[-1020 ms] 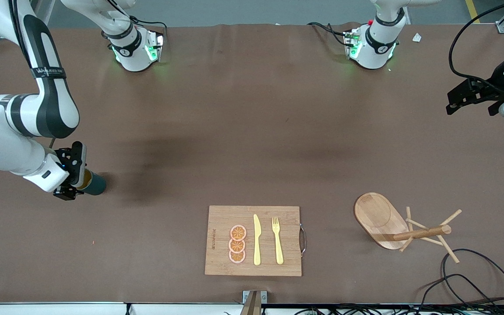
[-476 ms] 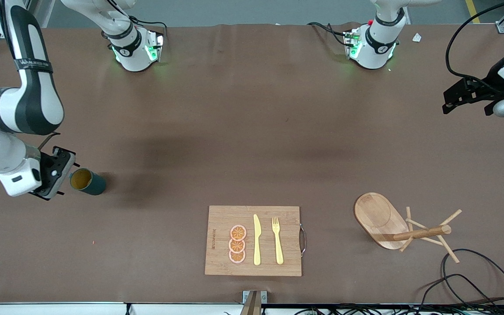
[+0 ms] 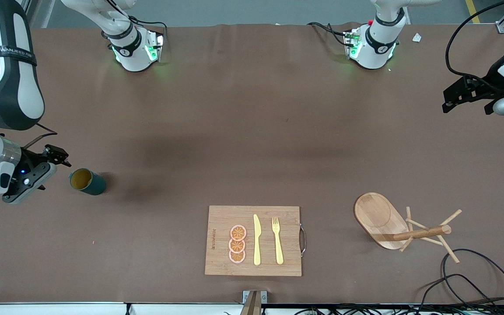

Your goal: Transfer cup from left to right arm and place

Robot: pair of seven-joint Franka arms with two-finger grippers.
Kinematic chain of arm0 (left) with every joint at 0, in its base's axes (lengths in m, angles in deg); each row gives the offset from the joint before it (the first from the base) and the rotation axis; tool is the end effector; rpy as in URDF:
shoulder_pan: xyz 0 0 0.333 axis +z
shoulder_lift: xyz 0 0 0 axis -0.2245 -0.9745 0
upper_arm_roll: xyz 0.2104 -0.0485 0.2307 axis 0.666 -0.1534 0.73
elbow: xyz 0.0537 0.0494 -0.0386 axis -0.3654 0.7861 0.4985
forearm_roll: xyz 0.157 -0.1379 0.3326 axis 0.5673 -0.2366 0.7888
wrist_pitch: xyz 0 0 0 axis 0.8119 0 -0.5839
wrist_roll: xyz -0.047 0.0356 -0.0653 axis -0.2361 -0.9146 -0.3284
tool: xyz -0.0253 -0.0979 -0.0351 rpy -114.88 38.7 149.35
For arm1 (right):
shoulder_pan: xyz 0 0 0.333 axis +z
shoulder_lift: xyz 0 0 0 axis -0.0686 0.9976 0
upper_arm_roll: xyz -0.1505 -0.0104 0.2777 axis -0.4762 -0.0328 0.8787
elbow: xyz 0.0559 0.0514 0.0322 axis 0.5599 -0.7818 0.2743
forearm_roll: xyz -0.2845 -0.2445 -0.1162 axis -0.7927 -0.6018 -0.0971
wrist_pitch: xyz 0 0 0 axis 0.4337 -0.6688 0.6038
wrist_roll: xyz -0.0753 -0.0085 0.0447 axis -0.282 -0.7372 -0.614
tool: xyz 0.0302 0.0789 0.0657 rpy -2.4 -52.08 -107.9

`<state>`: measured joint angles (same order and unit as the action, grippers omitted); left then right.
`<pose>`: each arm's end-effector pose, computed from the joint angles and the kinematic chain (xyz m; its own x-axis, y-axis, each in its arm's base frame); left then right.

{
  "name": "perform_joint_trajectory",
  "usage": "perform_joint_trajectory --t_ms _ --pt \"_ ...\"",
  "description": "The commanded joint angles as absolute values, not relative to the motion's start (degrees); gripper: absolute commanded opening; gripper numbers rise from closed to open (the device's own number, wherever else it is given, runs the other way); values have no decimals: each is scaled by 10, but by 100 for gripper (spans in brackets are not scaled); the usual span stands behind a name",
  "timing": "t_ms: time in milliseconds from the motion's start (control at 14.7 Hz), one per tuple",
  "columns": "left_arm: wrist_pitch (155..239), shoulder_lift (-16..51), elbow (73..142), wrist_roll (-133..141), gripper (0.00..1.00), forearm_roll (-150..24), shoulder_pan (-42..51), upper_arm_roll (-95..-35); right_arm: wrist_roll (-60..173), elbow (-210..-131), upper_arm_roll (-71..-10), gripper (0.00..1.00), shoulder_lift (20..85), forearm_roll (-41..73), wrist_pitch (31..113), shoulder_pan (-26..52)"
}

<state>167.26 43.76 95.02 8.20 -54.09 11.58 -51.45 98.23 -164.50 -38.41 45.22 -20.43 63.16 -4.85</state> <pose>0.5439 -0.0576 0.6522 0.9975 -0.0669 0.0208 -0.0670 -0.9978 0.0014 0.6405 -0.0428 0.4514 0.7418 0.6697 -0.0349 0.6689 -0.7426 -0.0344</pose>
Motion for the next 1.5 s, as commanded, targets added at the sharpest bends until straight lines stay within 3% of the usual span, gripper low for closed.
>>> perform_joint_trajectory --t_ms 0,272,748,1156,1428 --pt "1668 450 958 85 100 -551 120 -514 839 -1626 -381 100 439 -209 577 -54" --pt "1668 450 958 94 100 -551 121 -511 659 -1619 -379 100 406 -209 525 -60" --pt "1661 457 958 94 100 -551 121 -510 547 -1625 -374 100 326 -221 446 -48" --pt "1656 462 966 89 100 -550 124 -511 525 -1643 -373 100 253 -220 420 -38" --pt "1691 486 1015 69 100 -551 124 -524 525 -1686 -372 100 192 -219 419 -38"
